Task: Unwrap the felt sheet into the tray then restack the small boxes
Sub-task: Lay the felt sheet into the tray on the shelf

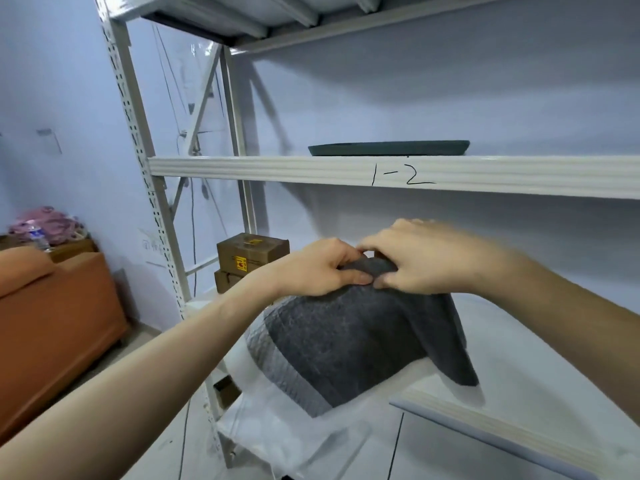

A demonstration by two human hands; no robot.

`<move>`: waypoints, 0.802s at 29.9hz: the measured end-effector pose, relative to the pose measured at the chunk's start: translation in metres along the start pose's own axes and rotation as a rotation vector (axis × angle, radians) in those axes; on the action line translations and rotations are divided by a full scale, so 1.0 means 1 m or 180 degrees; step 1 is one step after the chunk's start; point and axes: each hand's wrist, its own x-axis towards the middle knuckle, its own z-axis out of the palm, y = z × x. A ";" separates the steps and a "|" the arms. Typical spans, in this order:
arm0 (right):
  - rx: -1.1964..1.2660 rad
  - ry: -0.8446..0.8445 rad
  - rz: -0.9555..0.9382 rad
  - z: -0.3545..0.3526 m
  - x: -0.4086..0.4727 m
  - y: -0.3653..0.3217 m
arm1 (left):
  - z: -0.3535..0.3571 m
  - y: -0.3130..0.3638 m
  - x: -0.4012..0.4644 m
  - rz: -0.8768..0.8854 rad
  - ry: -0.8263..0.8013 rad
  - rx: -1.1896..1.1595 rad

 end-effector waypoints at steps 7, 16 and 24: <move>0.0191 0.0096 0.0248 -0.026 0.001 0.034 | -0.015 -0.007 -0.006 0.0010 -0.0200 -0.0036; 0.0474 0.0557 0.0552 -0.085 0.015 0.083 | -0.118 -0.029 0.010 -0.0053 0.0659 0.0549; 0.0200 0.1254 0.0728 -0.141 0.061 0.108 | -0.201 -0.030 0.063 0.0284 0.1774 0.1193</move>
